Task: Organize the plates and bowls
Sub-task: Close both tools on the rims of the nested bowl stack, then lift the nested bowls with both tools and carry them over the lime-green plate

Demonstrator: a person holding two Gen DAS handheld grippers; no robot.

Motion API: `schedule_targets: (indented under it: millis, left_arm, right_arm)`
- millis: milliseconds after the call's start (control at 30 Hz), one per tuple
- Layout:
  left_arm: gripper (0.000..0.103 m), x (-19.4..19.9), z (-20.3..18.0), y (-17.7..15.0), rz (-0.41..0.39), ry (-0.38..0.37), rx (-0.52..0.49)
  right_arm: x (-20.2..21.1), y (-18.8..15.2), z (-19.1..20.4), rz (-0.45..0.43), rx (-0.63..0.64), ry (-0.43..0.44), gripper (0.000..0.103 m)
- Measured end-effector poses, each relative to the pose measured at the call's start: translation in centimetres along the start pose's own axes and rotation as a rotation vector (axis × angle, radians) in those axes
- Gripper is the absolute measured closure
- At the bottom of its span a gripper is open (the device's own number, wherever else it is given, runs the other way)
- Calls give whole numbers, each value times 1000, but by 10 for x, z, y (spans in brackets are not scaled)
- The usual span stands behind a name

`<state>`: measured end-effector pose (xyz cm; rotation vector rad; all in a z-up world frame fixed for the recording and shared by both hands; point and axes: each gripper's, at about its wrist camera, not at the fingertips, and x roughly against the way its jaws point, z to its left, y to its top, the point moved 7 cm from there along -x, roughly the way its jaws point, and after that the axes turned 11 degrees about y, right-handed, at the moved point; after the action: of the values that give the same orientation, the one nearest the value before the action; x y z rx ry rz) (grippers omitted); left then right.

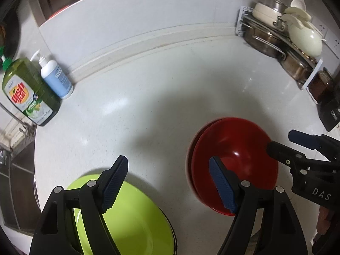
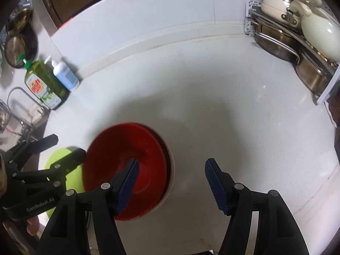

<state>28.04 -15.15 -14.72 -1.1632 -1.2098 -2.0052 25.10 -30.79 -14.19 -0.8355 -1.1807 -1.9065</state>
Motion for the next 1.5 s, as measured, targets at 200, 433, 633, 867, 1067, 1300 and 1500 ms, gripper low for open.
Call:
schedule_targets:
  millis: [200,433,633,867,1067,1300,1500]
  left_arm:
    - [26,-9,-3,-9,16,-10,-3]
    - [35,-27,-13,-15,71,-24,-15]
    - [43,-39,-20,-19,124,-60,-6]
    - [57,-48,-27,-23,181,-110,2]
    - [74,-50,-34,-25,217,-186,21]
    - [76,-47,-37,-25,229,-187,35]
    - [76,-46,-37,-25,233,-174,42]
  right_arm:
    - [-14,-9,-5,51,-31,34,38]
    - [-24,-13,-9,80,-62,45,42]
    - [-34,-20,-13,122,-96,68,61]
    - [-43,-29,-10,178,-133,116,68]
    - [-44,-30,-11,186,-152,120,71]
    - [-45,-30,-11,189,-170,103,74]
    - [-47,-30,-8,190,-175,88,76]
